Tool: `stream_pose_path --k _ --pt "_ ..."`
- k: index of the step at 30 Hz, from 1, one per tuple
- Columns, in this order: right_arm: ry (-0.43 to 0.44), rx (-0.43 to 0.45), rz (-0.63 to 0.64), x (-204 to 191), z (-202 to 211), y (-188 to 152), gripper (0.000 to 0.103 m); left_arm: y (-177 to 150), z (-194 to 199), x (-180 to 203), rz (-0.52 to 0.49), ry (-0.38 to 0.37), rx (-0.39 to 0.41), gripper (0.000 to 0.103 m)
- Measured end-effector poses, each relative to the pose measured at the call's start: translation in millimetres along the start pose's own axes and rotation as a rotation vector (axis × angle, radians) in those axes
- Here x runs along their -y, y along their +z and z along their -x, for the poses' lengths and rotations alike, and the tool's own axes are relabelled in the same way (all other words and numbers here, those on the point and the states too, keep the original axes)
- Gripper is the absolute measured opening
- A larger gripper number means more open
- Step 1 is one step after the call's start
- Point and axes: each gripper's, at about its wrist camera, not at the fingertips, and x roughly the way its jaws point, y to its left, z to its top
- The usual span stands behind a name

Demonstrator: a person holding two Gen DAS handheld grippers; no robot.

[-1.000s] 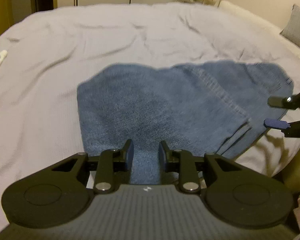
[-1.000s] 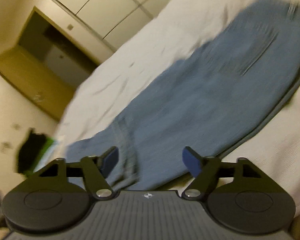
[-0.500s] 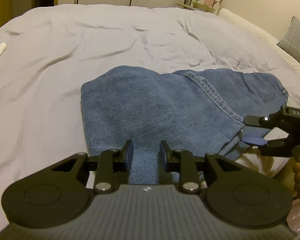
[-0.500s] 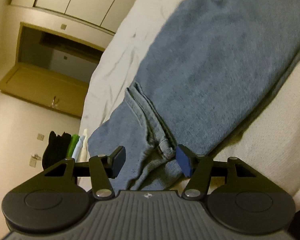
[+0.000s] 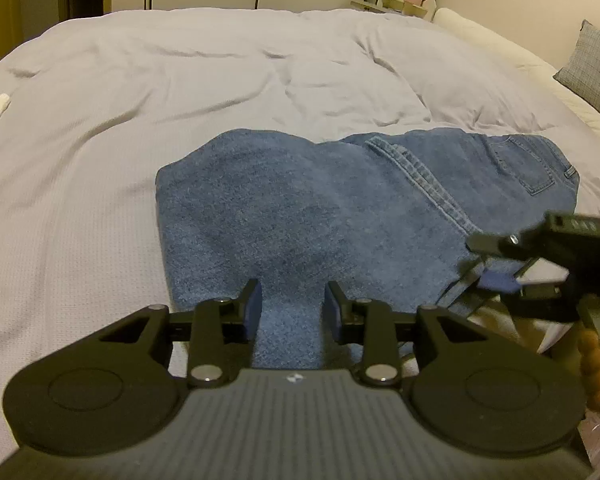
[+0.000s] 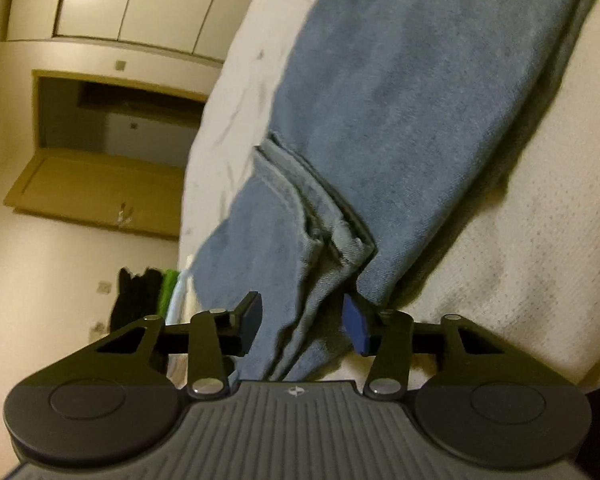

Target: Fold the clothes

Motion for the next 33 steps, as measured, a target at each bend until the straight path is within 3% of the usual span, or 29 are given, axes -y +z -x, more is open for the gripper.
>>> stream_pose_path --k 3,4,7,11,14,17,19,27,29,33 --pt "-0.015 0.042 0.013 -0.6 -7.9 5.9 0.034 3.6 1.9 4.2 -0.011 0.007 -0.003 0.029" --pt "-0.035 0.050 0.048 -4.0 -9.6 7.4 0.013 6.7 5.3 6.9 -0.020 0.006 0.006 0.029" --pt "-0.081 0.092 0.228 -27.8 -6.5 4.8 0.008 16.1 15.3 14.8 -0.045 0.001 0.034 0.029" --pt "-0.102 0.256 0.478 -68.9 35.4 8.1 0.007 31.6 22.6 30.0 -0.089 -0.029 0.077 0.038" --pt "-0.156 0.402 0.497 -66.4 78.7 32.0 0.007 37.0 10.2 46.0 -0.130 -0.047 0.058 0.038" --pt "-0.288 0.508 0.421 -30.0 115.1 60.5 0.007 37.8 -6.0 61.7 -0.171 -0.071 0.021 0.038" --pt "-0.342 0.505 0.359 -6.8 123.0 75.9 0.009 38.4 -16.7 72.2 -0.199 -0.087 -0.003 0.037" --pt "-0.302 0.465 0.407 -2.5 127.0 97.9 0.024 45.4 -50.8 100.6 -0.265 -0.137 -0.081 0.037" --pt "-0.292 0.455 0.419 -1.4 128.0 103.3 0.013 50.0 -53.8 101.8 -0.262 -0.141 -0.085 0.037" --pt "-0.285 0.441 0.428 4.0 132.2 116.2 0.009 60.4 -58.2 124.3 -0.289 -0.177 -0.064 0.037"
